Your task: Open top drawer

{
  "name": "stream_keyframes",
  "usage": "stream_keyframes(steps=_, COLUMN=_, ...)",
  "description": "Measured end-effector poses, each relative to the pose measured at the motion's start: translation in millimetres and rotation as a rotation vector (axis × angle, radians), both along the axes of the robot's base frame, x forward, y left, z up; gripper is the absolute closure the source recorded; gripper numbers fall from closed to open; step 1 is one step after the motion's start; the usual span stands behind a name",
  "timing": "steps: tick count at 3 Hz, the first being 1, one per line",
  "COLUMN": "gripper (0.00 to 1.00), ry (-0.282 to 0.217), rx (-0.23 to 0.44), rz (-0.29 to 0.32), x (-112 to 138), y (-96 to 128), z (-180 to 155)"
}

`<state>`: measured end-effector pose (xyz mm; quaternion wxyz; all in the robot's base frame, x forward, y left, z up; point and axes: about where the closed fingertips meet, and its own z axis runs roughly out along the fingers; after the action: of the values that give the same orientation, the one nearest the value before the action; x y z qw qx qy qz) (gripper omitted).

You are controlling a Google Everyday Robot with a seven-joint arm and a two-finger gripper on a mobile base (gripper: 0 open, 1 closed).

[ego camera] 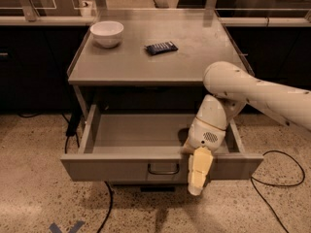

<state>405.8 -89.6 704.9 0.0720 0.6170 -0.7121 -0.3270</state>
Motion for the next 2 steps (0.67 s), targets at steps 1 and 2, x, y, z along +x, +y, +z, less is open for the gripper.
stream_keyframes(steps=1, gripper=0.00, ry=0.031, rx=0.017, rz=-0.020, x=-37.4, y=-5.2, z=31.6)
stream_keyframes(steps=2, gripper=0.00, ry=0.031, rx=0.017, rz=-0.020, x=-37.4, y=-5.2, z=31.6)
